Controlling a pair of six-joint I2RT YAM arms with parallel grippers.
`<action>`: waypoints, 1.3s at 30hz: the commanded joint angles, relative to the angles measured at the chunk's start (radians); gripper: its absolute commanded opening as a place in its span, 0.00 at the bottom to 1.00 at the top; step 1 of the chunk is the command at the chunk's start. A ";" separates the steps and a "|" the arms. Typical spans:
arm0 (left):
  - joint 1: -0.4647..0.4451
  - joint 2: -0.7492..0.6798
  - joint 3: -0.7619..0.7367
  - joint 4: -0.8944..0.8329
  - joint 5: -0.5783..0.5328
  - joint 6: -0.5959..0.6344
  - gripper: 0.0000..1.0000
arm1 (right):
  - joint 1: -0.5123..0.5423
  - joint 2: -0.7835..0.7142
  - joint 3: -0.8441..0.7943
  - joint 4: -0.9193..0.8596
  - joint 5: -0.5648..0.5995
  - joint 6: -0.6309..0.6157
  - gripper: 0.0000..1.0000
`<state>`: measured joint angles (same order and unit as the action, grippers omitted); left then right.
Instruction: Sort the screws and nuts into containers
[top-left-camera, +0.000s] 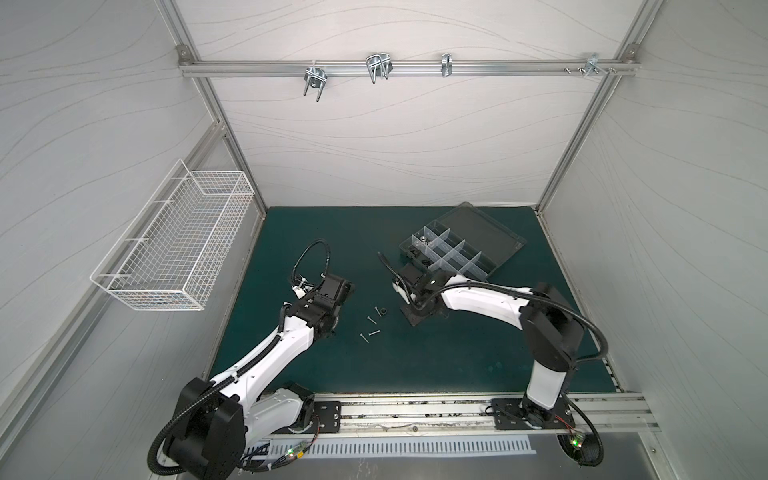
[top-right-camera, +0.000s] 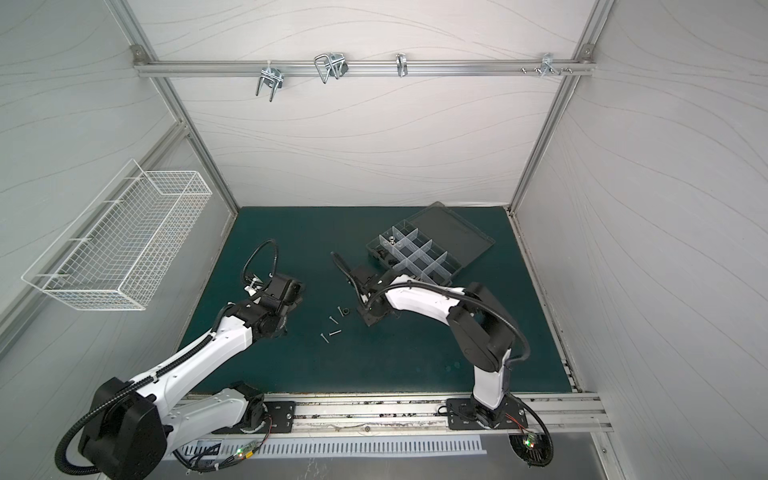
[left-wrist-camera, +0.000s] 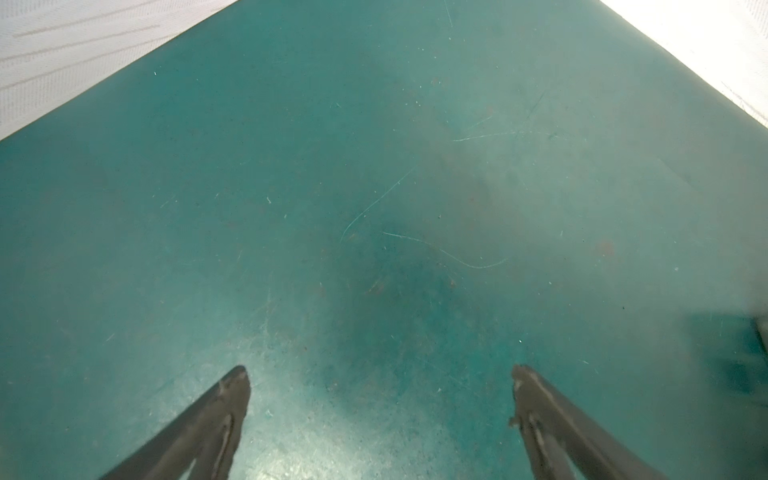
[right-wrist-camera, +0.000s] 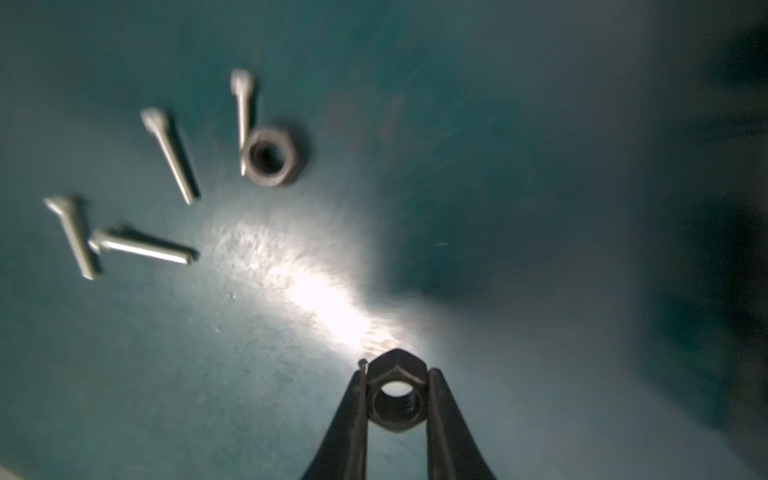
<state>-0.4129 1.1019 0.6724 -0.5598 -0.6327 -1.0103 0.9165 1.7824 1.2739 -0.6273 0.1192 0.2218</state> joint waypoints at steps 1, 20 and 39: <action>0.003 -0.002 0.004 0.003 -0.014 -0.016 0.99 | -0.082 -0.115 0.001 -0.033 0.021 0.025 0.00; 0.003 0.003 0.006 0.009 -0.002 -0.008 0.99 | -0.533 -0.121 0.001 -0.049 0.044 0.049 0.02; 0.005 0.005 0.014 0.007 -0.005 0.001 0.99 | -0.565 -0.062 0.011 -0.031 0.035 0.042 0.47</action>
<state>-0.4129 1.1023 0.6724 -0.5594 -0.6243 -1.0054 0.3481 1.7588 1.2743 -0.6472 0.1558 0.2646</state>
